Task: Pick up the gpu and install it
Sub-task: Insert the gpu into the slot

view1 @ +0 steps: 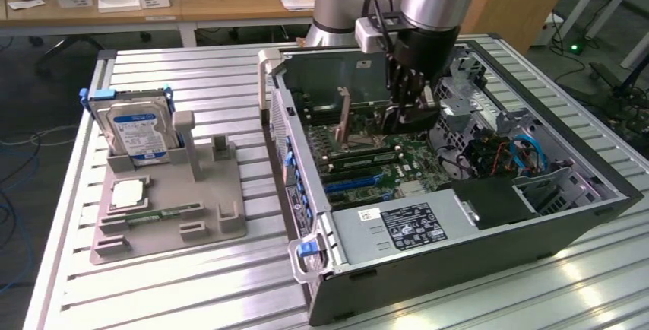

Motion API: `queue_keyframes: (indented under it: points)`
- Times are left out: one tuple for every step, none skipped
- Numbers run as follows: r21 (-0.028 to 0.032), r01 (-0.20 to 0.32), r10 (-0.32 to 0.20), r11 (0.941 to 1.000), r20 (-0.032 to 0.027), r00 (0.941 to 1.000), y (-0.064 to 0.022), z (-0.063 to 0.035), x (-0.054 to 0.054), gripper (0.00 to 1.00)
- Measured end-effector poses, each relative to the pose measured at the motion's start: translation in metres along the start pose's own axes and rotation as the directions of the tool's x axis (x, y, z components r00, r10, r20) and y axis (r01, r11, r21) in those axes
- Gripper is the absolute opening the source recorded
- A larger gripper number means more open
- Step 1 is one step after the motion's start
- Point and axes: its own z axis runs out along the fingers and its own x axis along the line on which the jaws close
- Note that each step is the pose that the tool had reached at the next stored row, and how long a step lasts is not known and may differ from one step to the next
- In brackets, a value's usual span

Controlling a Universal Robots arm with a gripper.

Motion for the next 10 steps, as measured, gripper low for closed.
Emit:
queue_keyframes:
  points:
    - [-0.0001,0.000,0.000,1.0000,-0.0001,1.0000,0.0004,0.0011,0.0001,0.28]
    - [-0.0002,0.000,0.000,1.0000,-0.0002,1.0000,0.0004,0.0020,0.0001,0.28]
    - [-0.0003,0.000,0.000,1.0000,-0.0004,1.0000,0.0005,0.0026,0.0002,0.28]
    - [-0.0002,0.000,0.000,1.0000,-0.0004,1.0000,0.0005,0.0033,0.0002,0.28]
    - [-0.0002,0.000,0.000,1.0000,-0.0004,1.0000,0.0010,0.0044,0.0003,0.28]
    - [-0.0003,0.000,0.000,1.0000,-0.0006,1.0000,0.0027,0.0057,0.0004,0.28]
    - [-0.0004,0.000,0.000,1.0000,-0.0006,1.0000,0.0047,0.0069,0.0006,0.28]
    - [-0.0004,0.000,0.000,1.0000,-0.0005,1.0000,0.0061,0.0078,0.0007,0.28]
    - [-0.0004,0.000,0.000,1.0000,-0.0006,1.0000,0.0078,0.0084,0.0008,0.28]
    - [-0.0004,0.000,0.000,1.0000,-0.0006,1.0000,0.0090,0.0090,0.0009,0.28]
